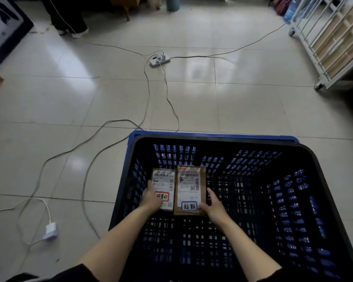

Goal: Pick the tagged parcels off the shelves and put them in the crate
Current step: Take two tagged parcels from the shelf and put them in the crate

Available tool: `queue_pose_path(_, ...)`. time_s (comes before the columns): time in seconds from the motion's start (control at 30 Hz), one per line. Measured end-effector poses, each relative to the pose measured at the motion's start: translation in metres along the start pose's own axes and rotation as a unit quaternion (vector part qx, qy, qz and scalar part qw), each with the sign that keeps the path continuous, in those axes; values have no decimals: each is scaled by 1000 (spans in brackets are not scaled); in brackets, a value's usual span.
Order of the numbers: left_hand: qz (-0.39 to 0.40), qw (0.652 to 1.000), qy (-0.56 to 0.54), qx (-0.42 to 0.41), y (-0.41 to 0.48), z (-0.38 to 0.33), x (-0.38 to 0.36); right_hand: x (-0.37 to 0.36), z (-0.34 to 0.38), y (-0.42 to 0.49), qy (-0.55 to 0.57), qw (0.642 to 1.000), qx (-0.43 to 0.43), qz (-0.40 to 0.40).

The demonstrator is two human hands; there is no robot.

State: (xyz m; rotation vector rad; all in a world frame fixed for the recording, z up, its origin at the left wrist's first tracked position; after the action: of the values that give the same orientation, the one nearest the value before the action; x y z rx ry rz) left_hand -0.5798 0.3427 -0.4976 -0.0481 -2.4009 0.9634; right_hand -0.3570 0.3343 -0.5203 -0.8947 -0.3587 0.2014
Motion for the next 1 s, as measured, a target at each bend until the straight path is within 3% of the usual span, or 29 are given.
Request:
queue_pose_path(0.3, 37, 977, 198, -69, -44, -33, 13, 31, 12, -54, -146, 984, 22, -96)
queue_pose_path(0.57, 20, 871, 424, -249, -110, -97, 35, 44, 46, -142, -319, 925, 70, -193)
queue_pose_path(0.67, 6, 841, 448, -304, -142, -117, 40, 47, 53, -183, -345, 906, 86, -229)
queue_pose_path(0.9, 4, 814, 434, -386, -221, -147, 51, 62, 54, -294, -361, 868, 96, -326)
queue_pose_path(1.0, 7, 783, 434, -445, -264, -169, 42, 69, 45, -349, -347, 851, 100, -380)
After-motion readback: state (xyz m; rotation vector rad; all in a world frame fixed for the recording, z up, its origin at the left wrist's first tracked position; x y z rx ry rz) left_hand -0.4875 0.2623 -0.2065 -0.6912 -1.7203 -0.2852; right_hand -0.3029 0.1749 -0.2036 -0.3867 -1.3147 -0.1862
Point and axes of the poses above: each hand's wrist, its own y-axis towards the middle knuckle, its own x-axis out of the back of the hand, z = x × y, the point moved 7 cm from there along y, towards the middle knuckle, and after that the axes turned 7 degrees about -x, right-handed, at the moved point
